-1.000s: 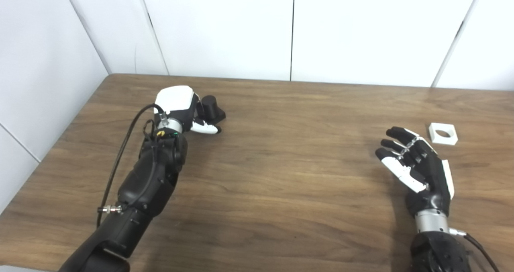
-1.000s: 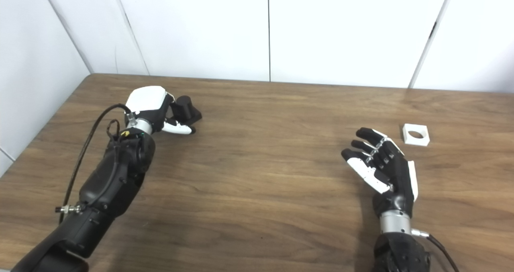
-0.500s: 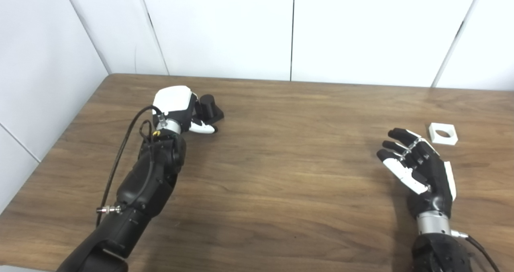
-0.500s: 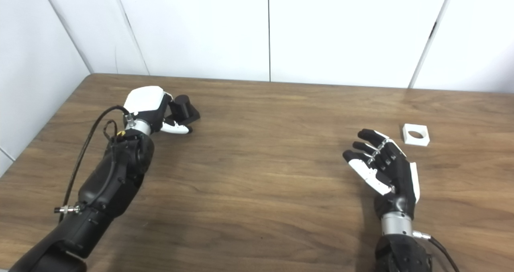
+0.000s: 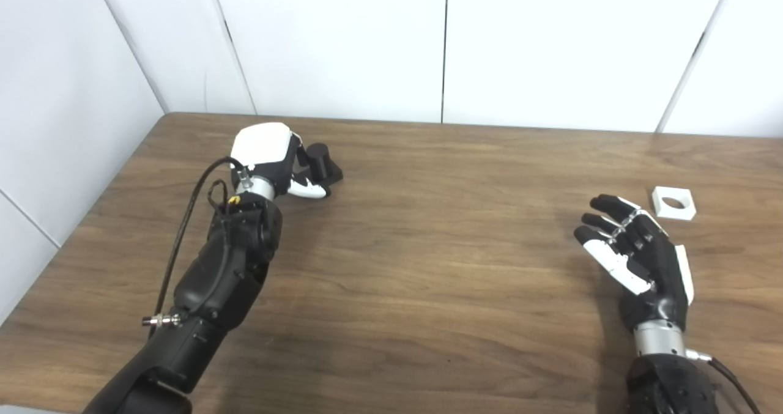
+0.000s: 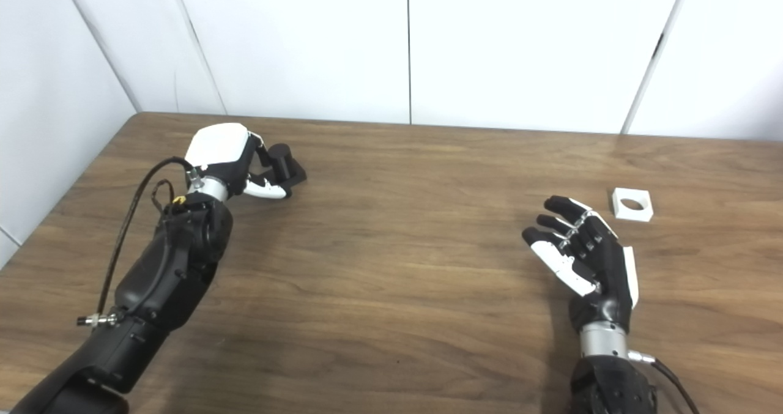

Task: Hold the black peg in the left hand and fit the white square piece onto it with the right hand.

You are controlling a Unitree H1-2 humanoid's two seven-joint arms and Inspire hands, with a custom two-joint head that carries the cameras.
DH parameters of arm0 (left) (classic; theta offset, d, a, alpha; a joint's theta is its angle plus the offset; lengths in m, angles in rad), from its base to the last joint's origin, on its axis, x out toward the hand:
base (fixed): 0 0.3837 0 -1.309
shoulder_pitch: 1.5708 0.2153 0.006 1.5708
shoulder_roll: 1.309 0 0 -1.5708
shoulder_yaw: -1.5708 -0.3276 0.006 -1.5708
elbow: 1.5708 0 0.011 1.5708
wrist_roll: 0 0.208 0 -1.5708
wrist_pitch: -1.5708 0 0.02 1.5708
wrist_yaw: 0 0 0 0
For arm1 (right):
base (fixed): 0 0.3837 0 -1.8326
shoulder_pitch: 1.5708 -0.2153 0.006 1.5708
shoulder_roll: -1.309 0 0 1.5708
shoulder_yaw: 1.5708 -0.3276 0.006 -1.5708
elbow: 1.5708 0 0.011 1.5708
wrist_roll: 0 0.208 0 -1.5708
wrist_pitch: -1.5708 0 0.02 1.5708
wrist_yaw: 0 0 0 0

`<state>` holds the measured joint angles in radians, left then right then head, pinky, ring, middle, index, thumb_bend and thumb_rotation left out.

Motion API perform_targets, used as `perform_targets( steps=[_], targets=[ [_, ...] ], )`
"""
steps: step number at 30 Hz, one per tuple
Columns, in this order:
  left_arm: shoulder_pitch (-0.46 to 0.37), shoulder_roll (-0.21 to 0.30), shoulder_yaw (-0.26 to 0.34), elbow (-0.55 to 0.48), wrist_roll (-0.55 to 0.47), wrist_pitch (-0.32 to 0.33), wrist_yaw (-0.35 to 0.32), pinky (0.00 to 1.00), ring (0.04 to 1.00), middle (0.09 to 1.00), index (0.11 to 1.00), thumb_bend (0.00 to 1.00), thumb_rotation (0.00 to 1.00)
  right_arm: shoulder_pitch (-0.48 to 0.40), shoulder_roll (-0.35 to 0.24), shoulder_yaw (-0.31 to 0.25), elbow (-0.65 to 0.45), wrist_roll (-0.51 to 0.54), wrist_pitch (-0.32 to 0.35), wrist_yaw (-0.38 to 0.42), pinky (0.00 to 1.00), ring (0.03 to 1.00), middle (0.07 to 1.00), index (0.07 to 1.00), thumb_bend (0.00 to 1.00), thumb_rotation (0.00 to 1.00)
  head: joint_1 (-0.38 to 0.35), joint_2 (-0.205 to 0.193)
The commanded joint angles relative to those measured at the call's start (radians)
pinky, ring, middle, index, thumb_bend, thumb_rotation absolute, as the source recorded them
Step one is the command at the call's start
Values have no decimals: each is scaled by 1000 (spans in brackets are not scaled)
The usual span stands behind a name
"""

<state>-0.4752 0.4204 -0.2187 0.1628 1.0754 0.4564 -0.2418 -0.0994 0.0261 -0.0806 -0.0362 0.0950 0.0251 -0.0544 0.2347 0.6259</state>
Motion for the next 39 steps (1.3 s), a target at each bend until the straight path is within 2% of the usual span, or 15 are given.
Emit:
perform_targets(
  steps=[1, 7, 18, 27, 39],
  targets=[
    [-36, 37, 15, -46, -5, 1, 17, 537, 743, 801, 522, 842, 380, -11, 0, -2, 7, 8, -24, 6, 584, 668, 717, 648, 719, 177, 1, 1],
    [-27, 39, 18, -47, -28, -11, 40, 546, 730, 789, 514, 835, 345, -15, 1, -5, 2, 10, -16, 3, 588, 670, 717, 641, 725, 173, 3, 2],
    [-42, 66, 12, -108, -6, 7, 2, 535, 736, 794, 595, 850, 353, -22, 0, -1, 0, -1, -4, -1, 591, 677, 718, 643, 727, 178, 8, 5],
    [-51, 75, 10, -66, -5, 1, 19, 505, 708, 781, 599, 872, 346, -19, 0, 0, -7, -4, -1, -2, 589, 677, 717, 637, 720, 173, 4, 7],
    [-56, 71, -4, 3, -20, -8, 41, 504, 735, 792, 625, 867, 361, -6, 3, -3, -20, 4, 1, -2, 590, 672, 718, 637, 713, 156, 1, 14]
  ],
)
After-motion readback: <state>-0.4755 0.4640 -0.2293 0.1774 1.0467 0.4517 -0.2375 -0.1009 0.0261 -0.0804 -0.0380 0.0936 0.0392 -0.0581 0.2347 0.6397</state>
